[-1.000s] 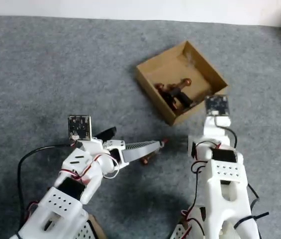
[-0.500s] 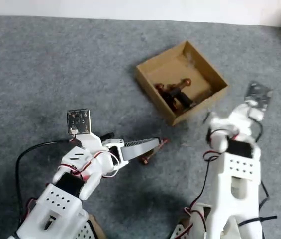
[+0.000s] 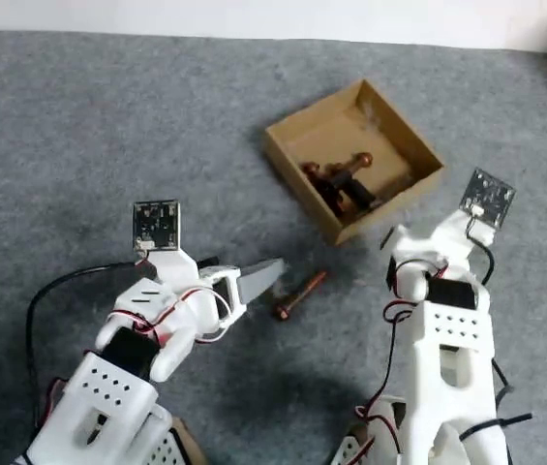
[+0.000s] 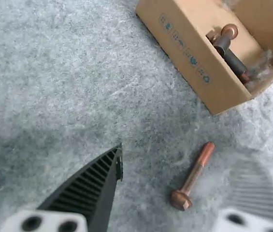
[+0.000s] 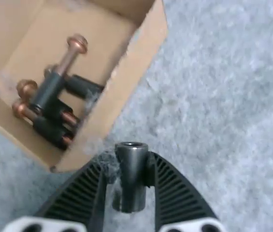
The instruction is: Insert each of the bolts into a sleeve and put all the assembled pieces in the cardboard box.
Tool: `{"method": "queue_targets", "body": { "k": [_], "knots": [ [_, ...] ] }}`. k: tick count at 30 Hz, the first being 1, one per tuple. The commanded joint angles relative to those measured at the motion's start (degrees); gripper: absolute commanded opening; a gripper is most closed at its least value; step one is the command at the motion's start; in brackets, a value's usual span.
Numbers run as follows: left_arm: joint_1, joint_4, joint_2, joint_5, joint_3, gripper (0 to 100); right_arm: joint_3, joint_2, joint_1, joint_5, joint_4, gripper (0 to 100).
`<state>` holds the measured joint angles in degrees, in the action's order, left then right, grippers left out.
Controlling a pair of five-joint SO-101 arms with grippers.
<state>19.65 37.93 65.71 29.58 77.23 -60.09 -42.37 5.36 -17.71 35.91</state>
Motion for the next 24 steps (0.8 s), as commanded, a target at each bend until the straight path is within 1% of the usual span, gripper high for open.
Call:
{"method": "queue_targets", "body": {
  "k": [1,5,8,11,14,18,21,24],
  "knots": [
    [3.21,0.44,0.04,-4.22,-3.38,21,-2.42,-0.84,-0.48,1.14,-6.02,0.4],
    [3.91,0.44,-0.04,-8.53,-3.74,19,-6.11,-1.10,-0.40,1.23,-11.56,0.4],
    [3.91,3.78,-3.56,-9.49,-7.34,19,-7.08,-1.10,0.31,1.41,-13.32,0.4],
    [3.91,7.30,-13.05,-9.49,-14.64,19,-7.08,-0.92,0.48,4.40,-13.58,0.4],
    [4.97,8.97,-24.84,-10.46,-21.67,19,-7.16,-0.66,0.48,4.84,-13.58,0.4],
    [9.98,10.37,-37.76,-18.81,-27.74,19,-7.16,-0.57,0.48,4.92,-13.58,0.4],
    [12.88,10.29,-45.49,-22.24,-31.43,19,-7.16,-0.57,0.48,5.10,-13.58,0.4],
    [13.85,10.29,-52.70,-25.49,-35.30,19,-7.16,-0.57,0.48,5.19,-13.58,0.4]
  ]
}}
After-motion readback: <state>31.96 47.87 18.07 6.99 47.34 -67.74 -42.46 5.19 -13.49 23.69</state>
